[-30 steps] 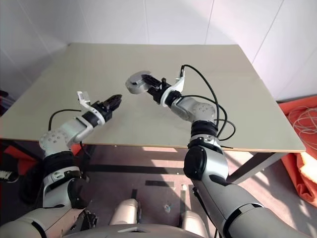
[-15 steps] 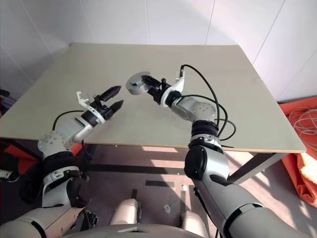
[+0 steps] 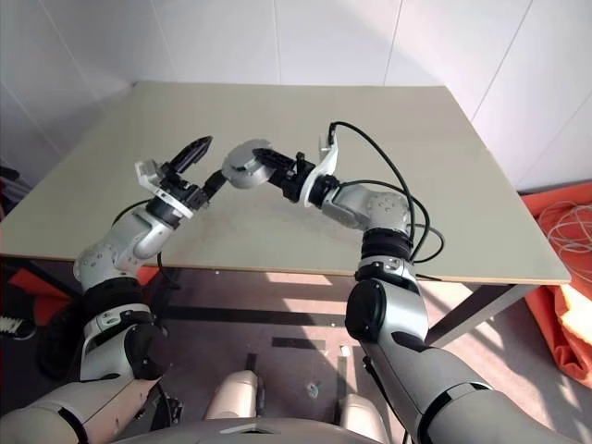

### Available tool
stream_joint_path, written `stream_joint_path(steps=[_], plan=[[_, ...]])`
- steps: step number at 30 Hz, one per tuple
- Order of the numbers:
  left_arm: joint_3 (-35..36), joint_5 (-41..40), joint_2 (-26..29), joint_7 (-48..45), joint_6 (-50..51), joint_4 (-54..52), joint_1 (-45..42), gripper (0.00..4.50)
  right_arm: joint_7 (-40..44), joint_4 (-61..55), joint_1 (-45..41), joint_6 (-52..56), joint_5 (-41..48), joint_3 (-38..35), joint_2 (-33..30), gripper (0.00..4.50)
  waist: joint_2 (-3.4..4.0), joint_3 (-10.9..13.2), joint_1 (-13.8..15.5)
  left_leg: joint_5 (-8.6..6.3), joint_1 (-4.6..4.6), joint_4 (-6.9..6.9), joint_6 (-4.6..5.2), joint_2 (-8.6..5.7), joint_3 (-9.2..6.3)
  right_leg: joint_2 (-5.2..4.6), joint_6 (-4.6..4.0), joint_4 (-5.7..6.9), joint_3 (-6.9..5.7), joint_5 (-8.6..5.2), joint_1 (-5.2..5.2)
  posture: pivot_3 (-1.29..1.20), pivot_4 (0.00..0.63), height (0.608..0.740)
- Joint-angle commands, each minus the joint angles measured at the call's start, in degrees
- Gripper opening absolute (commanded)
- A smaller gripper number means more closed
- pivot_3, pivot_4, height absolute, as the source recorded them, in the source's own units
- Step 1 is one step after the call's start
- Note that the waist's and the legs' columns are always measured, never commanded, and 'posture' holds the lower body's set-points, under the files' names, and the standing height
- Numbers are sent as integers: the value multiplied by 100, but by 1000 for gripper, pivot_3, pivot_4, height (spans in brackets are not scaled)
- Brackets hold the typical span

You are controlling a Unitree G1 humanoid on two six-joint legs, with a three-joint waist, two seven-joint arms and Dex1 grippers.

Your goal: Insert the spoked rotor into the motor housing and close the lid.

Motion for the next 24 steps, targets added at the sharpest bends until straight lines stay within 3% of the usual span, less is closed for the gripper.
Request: stream_joint_path(steps=[1, 11, 24], plan=[[-275, -229, -71, -16, 77, 3, -134, 4462, 53, -229, -128, 112, 345, 15, 166, 1906, 0, 0, -2, 0, 0, 3, 0, 2, 0, -1, 0, 0, 1, 3, 1, 0, 0, 740], [-654, 204, -17, 203, 158, 389, 61, 4462, 9, -242, -173, 77, 414, -46, 182, 1906, 0, 0, -4, 1, 0, 12, 0, 4, 1, -2, 7, -3, 7, 17, 3, 0, 0, 740], [-633, 70, -49, 64, -65, 288, 109, 4462, -45, -253, -138, 27, 389, -8, 135, 1906, 0, 0, -3, 2, 0, 12, -1, 3, 1, -3, 9, -4, 7, 18, 4, 0, 0, 740]])
